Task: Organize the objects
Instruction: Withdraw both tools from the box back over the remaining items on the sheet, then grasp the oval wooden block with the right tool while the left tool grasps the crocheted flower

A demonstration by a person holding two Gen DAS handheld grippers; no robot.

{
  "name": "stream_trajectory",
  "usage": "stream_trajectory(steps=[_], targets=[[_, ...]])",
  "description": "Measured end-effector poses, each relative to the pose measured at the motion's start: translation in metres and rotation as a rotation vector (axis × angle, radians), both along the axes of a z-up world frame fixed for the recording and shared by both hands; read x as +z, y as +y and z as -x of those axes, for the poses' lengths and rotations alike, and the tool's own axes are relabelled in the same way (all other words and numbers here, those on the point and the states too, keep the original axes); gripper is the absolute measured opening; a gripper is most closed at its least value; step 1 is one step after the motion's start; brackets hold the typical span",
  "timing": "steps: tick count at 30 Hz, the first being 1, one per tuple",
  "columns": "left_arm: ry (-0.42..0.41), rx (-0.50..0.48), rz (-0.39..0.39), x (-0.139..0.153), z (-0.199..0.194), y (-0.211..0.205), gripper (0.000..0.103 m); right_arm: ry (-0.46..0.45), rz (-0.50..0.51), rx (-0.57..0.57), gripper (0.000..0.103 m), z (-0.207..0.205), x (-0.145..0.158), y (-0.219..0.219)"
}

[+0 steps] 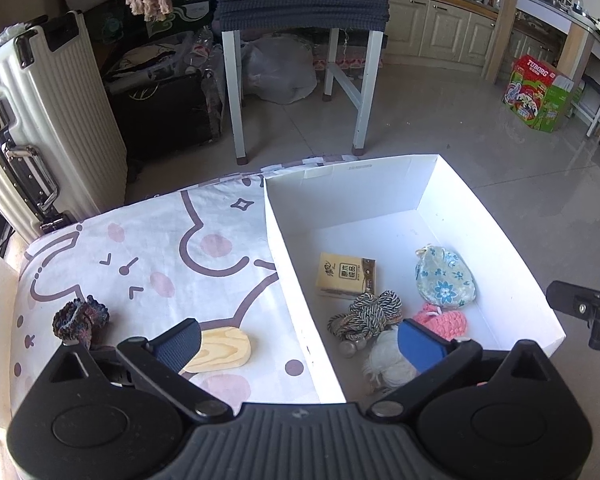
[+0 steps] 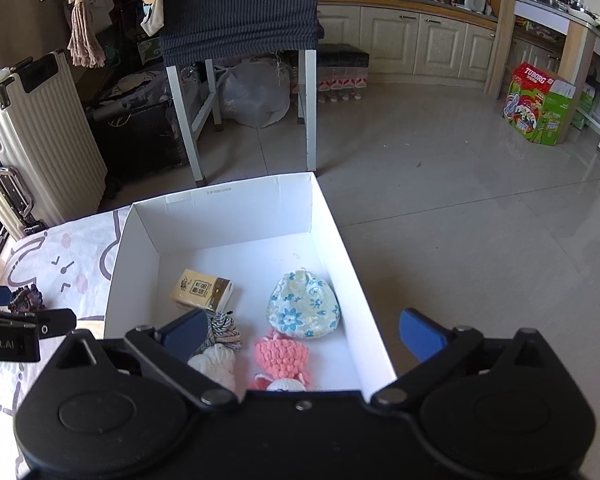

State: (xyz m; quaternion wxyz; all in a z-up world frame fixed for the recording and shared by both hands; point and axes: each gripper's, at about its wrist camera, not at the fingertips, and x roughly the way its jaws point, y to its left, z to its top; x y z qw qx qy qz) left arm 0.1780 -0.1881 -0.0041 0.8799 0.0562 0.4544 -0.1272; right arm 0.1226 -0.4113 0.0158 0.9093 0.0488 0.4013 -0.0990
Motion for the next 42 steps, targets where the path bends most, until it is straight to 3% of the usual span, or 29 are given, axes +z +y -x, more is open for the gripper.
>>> stream_trajectory(steps=[10,19,42], targets=[[-0.008,0.024,0.014,0.000,0.004,0.012,0.103,0.017,0.026,-0.010,0.103,0.006,-0.003,0.002],[-0.037,0.087,0.010,0.007,-0.001,0.051,0.103,0.042,0.030,-0.018,0.103,-0.003,-0.011,0.009],[-0.027,0.320,-0.016,0.004,-0.001,0.190,0.103,0.026,-0.021,0.183,0.103,-0.056,-0.010,0.139]])
